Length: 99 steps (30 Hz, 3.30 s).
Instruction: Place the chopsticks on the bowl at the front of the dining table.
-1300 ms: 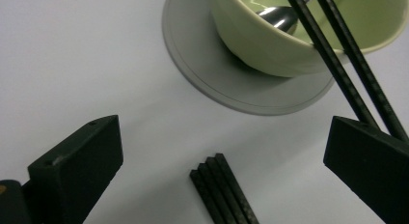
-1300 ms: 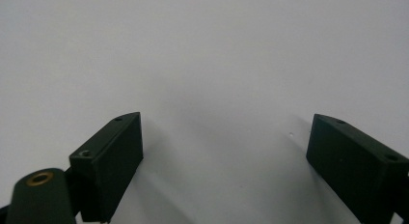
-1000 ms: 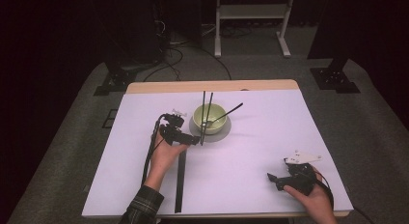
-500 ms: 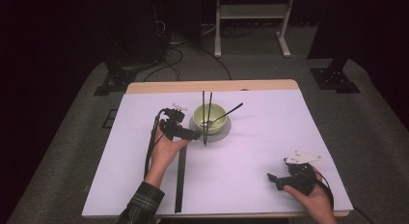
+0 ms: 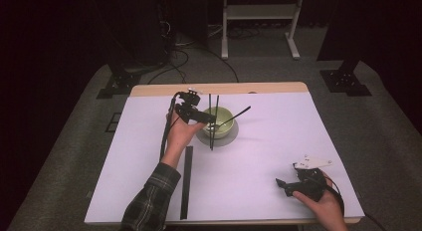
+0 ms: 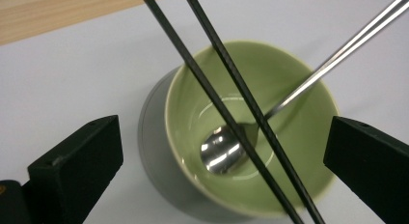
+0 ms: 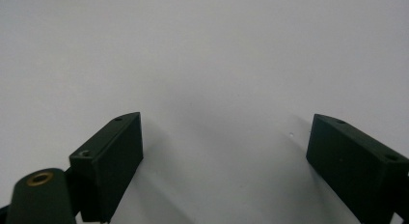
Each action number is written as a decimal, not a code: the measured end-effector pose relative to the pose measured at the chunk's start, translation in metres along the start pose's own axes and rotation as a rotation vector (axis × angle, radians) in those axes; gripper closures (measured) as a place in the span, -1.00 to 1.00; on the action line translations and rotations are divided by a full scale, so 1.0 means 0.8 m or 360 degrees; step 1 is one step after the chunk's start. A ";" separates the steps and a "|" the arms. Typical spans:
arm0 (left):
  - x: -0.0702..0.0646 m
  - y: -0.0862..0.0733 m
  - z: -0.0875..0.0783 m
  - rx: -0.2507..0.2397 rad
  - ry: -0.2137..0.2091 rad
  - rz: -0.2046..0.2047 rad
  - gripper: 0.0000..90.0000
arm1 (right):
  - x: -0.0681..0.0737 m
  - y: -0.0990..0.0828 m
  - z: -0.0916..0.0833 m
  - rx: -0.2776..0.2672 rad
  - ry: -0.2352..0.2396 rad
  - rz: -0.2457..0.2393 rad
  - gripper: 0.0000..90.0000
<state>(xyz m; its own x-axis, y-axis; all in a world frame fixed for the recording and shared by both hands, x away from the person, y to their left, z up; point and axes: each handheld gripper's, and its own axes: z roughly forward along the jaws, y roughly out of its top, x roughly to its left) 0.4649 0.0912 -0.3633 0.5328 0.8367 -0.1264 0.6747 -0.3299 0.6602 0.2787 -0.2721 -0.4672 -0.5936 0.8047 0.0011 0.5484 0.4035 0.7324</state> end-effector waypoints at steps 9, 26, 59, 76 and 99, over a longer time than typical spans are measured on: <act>0.011 0.021 0.035 0.0007 0.0037 -0.0043 -1.00 | 0.000 0.000 0.000 -0.0003 0.0002 0.0002 -0.75; 0.019 0.019 0.065 0.0086 0.0060 -0.0079 -1.00 | 0.000 0.000 0.000 -0.0002 0.0004 0.0004 -0.75; 0.035 0.006 0.054 0.0110 0.0084 -0.0125 -1.00 | 0.000 0.000 0.000 -0.0001 0.0004 0.0004 -0.75; 0.023 0.000 0.005 0.0034 0.0041 -0.0039 -1.00 | 0.000 0.000 0.000 0.0000 0.0002 0.0001 -0.75; -0.001 -0.073 -0.080 -0.0082 -0.0278 0.0189 0.17 | 0.000 0.000 0.000 0.0001 0.0000 0.0001 -0.75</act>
<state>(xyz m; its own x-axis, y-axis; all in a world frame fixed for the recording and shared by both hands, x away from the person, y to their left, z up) 0.3923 0.1379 -0.3542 0.6905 0.7033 -0.1691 0.5775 -0.3952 0.7144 0.2787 -0.2720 -0.4672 -0.5934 0.8049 0.0018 0.5491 0.4031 0.7321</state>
